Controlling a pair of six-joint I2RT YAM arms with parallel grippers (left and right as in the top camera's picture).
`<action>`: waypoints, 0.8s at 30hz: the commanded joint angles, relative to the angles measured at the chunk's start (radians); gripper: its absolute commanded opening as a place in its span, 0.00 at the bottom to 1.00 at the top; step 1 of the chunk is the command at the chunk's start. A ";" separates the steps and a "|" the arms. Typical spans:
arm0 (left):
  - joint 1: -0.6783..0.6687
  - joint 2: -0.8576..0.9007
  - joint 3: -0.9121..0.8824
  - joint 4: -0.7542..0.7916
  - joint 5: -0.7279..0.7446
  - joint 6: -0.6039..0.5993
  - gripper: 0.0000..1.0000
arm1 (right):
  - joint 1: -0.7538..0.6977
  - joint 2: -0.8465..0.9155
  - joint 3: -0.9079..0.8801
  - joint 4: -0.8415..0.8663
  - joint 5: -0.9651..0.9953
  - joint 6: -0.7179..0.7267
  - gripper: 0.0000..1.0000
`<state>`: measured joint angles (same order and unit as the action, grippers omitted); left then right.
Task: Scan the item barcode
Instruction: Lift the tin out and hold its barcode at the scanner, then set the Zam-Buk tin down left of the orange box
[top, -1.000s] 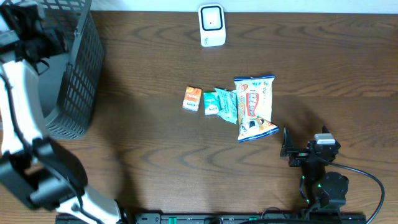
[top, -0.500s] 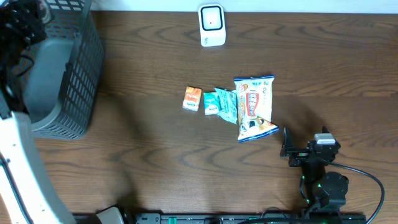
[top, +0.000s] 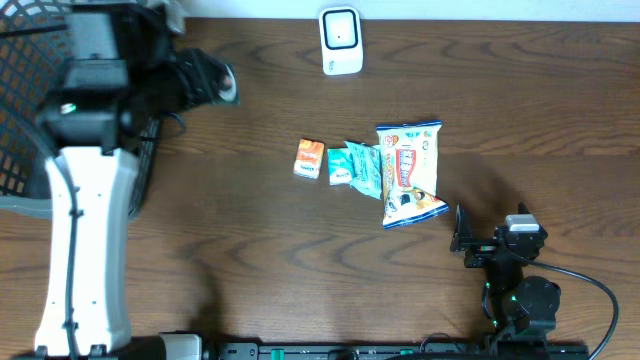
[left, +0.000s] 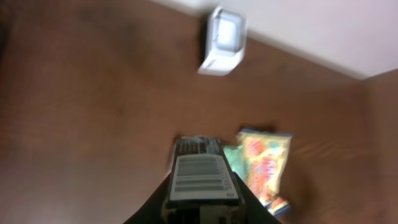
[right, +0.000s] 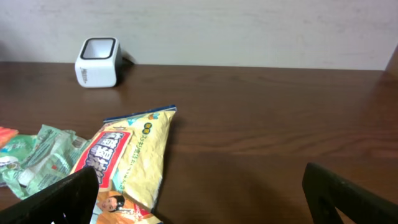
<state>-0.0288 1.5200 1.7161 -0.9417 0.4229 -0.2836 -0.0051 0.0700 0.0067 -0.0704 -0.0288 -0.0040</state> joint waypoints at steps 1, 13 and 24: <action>-0.083 0.067 0.000 -0.061 -0.207 0.016 0.23 | -0.005 -0.004 -0.001 -0.004 0.000 0.010 0.99; -0.240 0.437 0.000 -0.098 -0.331 0.017 0.23 | -0.005 -0.004 -0.001 -0.004 0.000 0.010 0.99; -0.246 0.634 0.000 -0.031 -0.330 0.016 0.24 | -0.005 -0.004 -0.001 -0.004 0.000 0.010 0.99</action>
<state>-0.2752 2.1391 1.7157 -0.9810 0.1055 -0.2832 -0.0051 0.0700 0.0067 -0.0704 -0.0288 -0.0040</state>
